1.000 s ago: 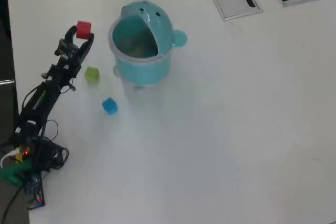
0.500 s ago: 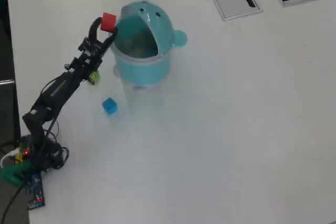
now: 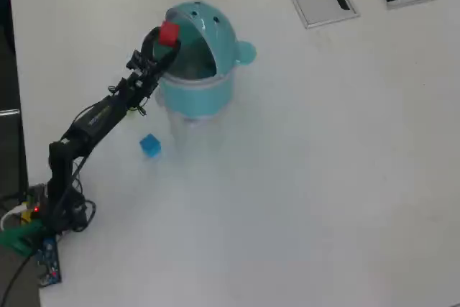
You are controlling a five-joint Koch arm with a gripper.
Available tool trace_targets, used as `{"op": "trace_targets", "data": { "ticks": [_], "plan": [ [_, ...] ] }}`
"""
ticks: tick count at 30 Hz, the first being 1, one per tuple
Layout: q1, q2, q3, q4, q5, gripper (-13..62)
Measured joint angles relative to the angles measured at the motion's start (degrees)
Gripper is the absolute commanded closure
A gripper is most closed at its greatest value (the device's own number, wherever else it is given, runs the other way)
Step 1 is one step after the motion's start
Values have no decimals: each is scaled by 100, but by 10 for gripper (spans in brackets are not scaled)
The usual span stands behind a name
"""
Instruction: Grasp RGB lego blocks and put them in the bin one by one.
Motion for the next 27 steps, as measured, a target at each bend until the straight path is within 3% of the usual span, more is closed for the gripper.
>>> {"op": "trace_targets", "data": {
  "ticks": [10, 27],
  "plan": [
    [18, 18, 176, -149, -1318, 192],
    [-299, 1354, 1986, -281, -1503, 192]
  ]
}}
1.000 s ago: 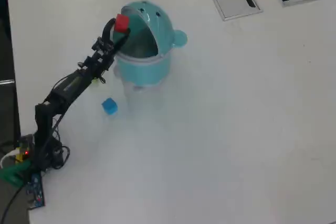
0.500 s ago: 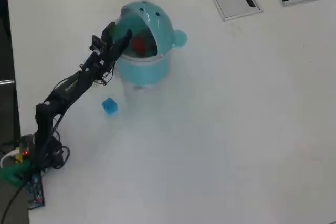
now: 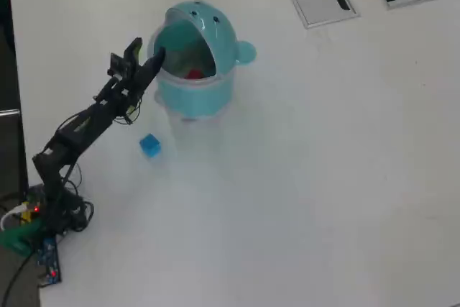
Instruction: Grasp RGB lego blocks and put them in the bin one by one.
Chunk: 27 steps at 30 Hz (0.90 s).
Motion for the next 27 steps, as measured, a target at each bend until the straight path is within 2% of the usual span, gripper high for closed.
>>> {"op": "trace_targets", "data": {
  "ticks": [16, 27],
  "plan": [
    [-1046, 1573, 2083, -79, -35, 192],
    [-1705, 2145, 3261, 105, -35, 177]
  ]
}}
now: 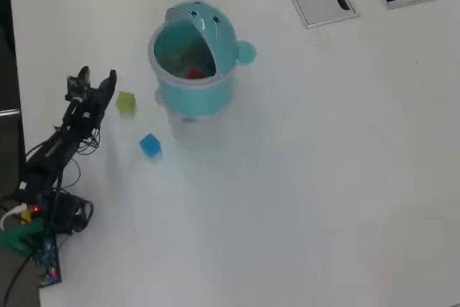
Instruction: Grasp RGB lego blocks and put them in the bin one by one.
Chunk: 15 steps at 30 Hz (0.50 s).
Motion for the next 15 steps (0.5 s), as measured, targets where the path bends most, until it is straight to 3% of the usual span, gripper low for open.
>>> {"op": "trace_targets", "data": {
  "ticks": [15],
  "plan": [
    [-18, -492, 44, 598, -18, 176]
  ]
}}
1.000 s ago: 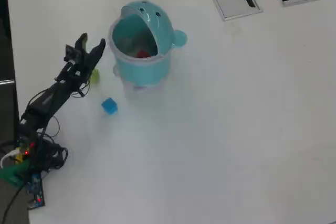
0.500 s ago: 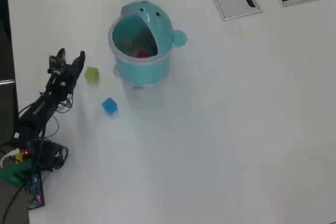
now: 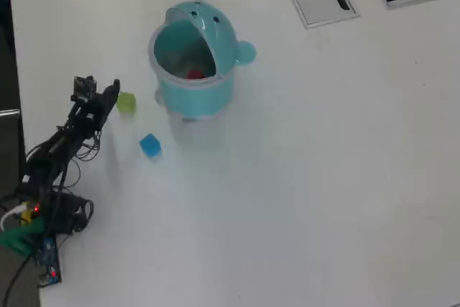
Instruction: Grasp RGB lego blocks and put them in the bin one by one.
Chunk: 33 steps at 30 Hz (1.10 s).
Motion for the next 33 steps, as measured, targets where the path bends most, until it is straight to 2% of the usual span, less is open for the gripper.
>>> {"op": "trace_targets", "data": {
  "ticks": [15, 33],
  "plan": [
    [70, -1468, -650, 571, -413, 170],
    [132, -2461, -1151, 677, -580, 169]
  ]
}}
